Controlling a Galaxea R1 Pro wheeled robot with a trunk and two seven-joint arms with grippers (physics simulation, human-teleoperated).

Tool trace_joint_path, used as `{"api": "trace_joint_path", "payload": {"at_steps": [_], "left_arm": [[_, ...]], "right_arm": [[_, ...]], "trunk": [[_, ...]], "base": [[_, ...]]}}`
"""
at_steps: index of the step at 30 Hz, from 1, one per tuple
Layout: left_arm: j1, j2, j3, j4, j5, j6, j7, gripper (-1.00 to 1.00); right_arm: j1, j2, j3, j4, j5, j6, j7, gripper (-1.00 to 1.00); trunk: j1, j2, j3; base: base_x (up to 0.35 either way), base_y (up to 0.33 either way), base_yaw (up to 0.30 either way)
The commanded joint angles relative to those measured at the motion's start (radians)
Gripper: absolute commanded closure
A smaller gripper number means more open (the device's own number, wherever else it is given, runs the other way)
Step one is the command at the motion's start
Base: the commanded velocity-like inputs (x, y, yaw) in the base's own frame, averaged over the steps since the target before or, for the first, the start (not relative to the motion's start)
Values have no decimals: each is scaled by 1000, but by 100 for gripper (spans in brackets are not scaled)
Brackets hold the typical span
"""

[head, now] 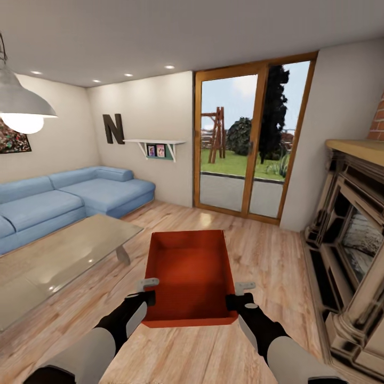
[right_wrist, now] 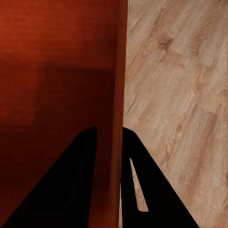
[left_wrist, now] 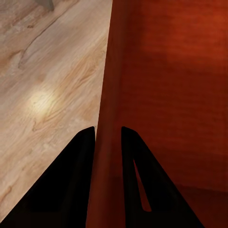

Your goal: Move the two storage containers from the living room to the garage. In the garage, place one container on the floor and stack the other container on top of it (either order is fine).

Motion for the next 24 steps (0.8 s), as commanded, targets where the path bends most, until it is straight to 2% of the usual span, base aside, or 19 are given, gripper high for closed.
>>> {"api": "trace_joint_path", "payload": {"at_steps": [1,6,7,24], "left_arm": [[-1,-3,-3,-8,2,5,13,100],[-1,-2,-13,-9,14,5,13,100],[-1,-2,105,-50,-126,5,13,100],[-1,-1,105,-50,-126,5,13,100]], "right_arm": [[1,4,7,0,4,8,-5,100],[1,5,-3,0,15,8,-5,100],[0,5,69,0,-111,8,-5,100],[0,5,69,0,-111,8,-5,100]], "trunk": [[0,-1,-1],[0,-1,-1],[0,-1,-1],[0,-1,-1]], "base": [[0,0,262],[0,0,266],[0,0,269],[0,0,272]]}}
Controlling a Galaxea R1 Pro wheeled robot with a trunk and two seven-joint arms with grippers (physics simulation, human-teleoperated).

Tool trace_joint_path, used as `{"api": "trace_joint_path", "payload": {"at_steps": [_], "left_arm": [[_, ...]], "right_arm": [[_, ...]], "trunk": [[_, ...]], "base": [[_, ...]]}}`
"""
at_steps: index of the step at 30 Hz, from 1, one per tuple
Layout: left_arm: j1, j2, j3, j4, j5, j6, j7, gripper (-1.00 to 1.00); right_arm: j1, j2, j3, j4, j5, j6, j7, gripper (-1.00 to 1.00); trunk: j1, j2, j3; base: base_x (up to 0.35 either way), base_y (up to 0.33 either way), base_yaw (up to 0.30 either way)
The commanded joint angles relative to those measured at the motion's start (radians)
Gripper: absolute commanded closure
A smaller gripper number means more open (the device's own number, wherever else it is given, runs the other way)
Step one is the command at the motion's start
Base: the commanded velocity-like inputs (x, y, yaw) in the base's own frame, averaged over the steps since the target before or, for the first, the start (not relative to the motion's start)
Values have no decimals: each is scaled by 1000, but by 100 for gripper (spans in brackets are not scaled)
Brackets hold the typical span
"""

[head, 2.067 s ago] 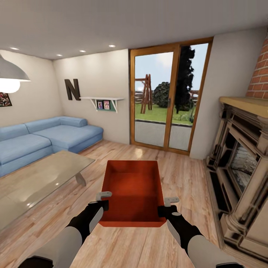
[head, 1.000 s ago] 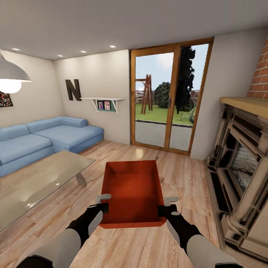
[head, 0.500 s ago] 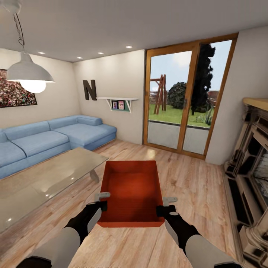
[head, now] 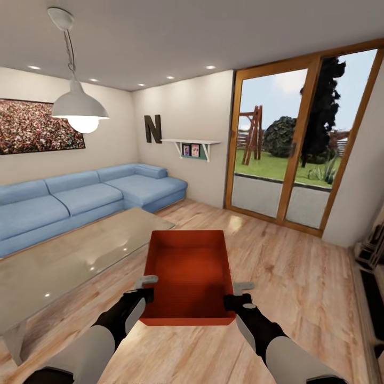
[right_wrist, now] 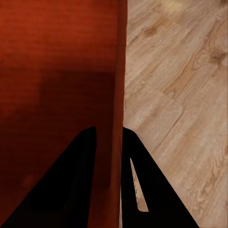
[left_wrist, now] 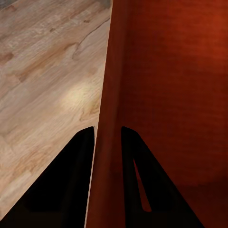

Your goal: Move the two storage containers from the living room to the garage. In the garage, place one container on the floor and stack the other container on top of it (either order is fine).

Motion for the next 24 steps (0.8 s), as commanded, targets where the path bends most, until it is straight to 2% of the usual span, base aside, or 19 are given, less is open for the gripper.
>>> {"api": "trace_joint_path", "payload": {"at_steps": [1,24], "left_arm": [[-1,0,19,-4,-7,-62,30,100],[-1,0,19,-5,-8,-62,30,100]], "right_arm": [[1,1,3,-2,-11,7,22,100],[1,1,3,-2,-9,7,22,100]], "trunk": [[0,-1,-1],[0,-1,-1]], "base": [[0,0,273],[0,0,273]]}}
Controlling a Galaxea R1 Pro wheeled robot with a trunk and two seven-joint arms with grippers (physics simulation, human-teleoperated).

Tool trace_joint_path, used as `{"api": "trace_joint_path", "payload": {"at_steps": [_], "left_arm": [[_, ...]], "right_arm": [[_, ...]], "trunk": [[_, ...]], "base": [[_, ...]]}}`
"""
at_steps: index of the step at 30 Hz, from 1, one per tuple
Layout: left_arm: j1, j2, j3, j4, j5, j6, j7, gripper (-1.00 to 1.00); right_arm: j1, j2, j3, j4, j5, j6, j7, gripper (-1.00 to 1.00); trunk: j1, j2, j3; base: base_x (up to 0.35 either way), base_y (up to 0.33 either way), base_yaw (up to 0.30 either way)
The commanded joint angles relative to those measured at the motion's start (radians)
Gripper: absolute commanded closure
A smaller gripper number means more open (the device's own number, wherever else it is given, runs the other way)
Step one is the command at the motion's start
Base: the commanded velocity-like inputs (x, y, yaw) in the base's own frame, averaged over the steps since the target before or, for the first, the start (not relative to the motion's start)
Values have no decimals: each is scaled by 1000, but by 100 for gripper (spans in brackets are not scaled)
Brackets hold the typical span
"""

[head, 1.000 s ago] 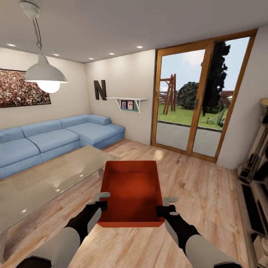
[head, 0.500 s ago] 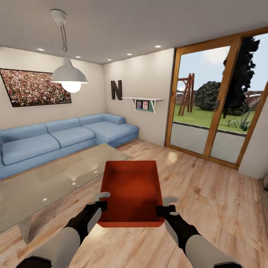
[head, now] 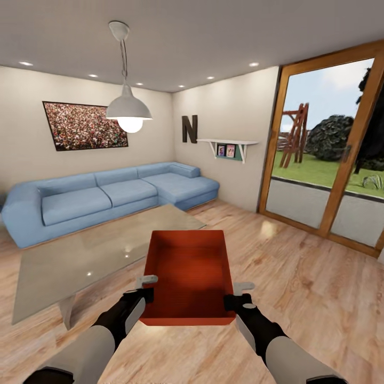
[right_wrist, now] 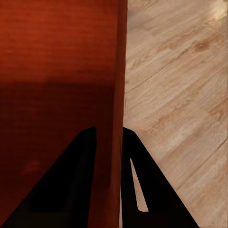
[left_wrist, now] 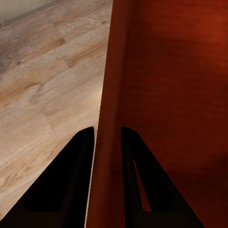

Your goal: Move the two storage containers from the living room to the garage. In the garage, place one container on the floor and stack the other container on top of it (either order is fine).

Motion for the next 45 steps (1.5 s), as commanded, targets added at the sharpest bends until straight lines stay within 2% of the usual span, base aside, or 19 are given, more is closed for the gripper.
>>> {"api": "trace_joint_path", "payload": {"at_steps": [1,45], "left_arm": [[-2,0,19,-4,-7,-63,30,100],[-2,3,18,-8,-6,-63,31,100]], "right_arm": [[1,1,5,-2,-10,7,22,100],[1,1,5,-2,-7,7,22,100]], "trunk": [[0,-1,-1],[0,-1,-1]], "base": [[0,0,273],[0,0,273]]}}
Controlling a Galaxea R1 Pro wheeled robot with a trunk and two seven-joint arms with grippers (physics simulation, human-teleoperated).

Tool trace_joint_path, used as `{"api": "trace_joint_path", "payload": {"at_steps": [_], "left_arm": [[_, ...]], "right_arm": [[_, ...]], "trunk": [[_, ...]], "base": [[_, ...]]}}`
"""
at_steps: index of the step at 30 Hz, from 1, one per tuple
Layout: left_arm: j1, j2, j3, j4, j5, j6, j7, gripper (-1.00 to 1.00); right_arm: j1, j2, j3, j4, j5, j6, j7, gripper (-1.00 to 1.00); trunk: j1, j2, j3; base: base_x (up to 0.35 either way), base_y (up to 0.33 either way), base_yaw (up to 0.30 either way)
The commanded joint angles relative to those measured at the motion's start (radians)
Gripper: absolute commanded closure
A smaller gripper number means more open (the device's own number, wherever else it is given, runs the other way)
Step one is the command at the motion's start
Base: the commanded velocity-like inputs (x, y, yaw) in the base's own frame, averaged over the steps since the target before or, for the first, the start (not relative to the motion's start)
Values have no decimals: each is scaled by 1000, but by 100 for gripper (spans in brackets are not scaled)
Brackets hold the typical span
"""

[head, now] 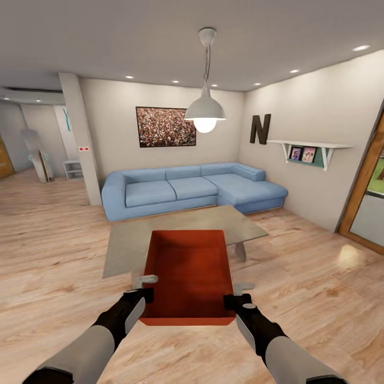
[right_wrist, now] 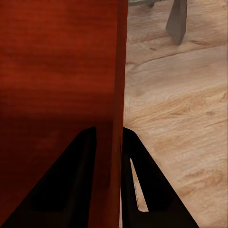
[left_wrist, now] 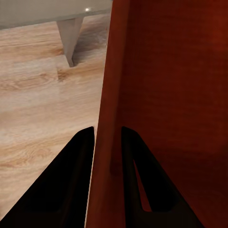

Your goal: Move the two storage containers from the living room to the garage. In the garage, place one container on the floor and stack the other container on top of it (either order is fine).

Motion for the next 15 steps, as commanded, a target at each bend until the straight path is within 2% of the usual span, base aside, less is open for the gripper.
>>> {"api": "trace_joint_path", "payload": {"at_steps": [1,15], "left_arm": [[-2,0,33,-4,-20,-66,27,100],[-2,0,33,-7,-20,-67,27,100]], "right_arm": [[2,0,8,-2,-10,7,21,100],[1,0,8,-2,-10,7,22,100]], "trunk": [[0,-1,-1],[0,-1,-1]], "base": [[0,0,273],[0,0,273]]}}
